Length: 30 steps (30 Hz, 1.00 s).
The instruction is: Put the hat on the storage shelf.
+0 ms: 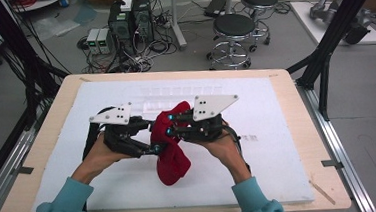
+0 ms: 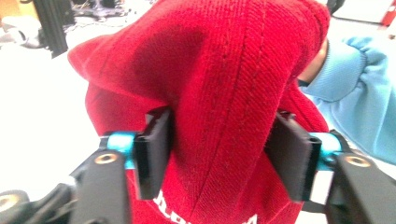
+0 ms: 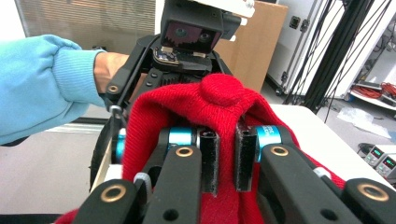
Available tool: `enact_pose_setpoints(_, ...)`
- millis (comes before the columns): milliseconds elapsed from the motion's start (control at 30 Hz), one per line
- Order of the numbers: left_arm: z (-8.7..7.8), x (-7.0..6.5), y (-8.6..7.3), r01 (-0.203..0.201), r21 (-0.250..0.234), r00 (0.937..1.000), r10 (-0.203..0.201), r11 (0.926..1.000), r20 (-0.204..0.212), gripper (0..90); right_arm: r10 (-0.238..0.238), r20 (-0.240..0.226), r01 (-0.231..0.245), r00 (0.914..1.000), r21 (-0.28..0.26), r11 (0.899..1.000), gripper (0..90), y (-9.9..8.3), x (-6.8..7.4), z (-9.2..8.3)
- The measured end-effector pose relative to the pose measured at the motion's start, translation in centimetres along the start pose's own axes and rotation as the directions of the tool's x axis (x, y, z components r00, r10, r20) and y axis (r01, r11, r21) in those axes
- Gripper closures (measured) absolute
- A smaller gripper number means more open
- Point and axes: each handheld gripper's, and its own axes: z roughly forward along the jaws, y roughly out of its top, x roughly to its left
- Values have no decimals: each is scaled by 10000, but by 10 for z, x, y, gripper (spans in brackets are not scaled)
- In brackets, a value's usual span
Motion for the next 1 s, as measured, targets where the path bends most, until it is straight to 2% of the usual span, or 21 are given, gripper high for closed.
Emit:
enact_pose_setpoints(200,-3,-1,0,235,157,9997,-234,9996,-40,634,-41,-17,41,10000,31,10000,843,0,0,1)
enact_pose_setpoints(333,-6,-3,0,212,375,9997,-208,9991,-104,757,-69,9,69,10000,157,9999,839,0,1,1)
enact_pose_setpoints(433,-7,-4,0,183,482,9997,-177,9987,-137,813,-123,-26,124,9999,243,9996,836,0,2,2)
enact_pose_setpoints(667,-8,-6,1,185,613,9993,-164,9980,-343,825,-183,22,182,9998,324,9993,810,0,2,3)
enact_pose_setpoints(867,-11,-6,0,76,768,9994,-49,9970,-345,832,-216,224,206,9995,431,9989,694,0,2,-1)
enact_pose_setpoints(1000,-15,-6,0,111,808,9985,-67,9967,-541,833,-292,616,267,9977,418,9988,546,0,3,-5)
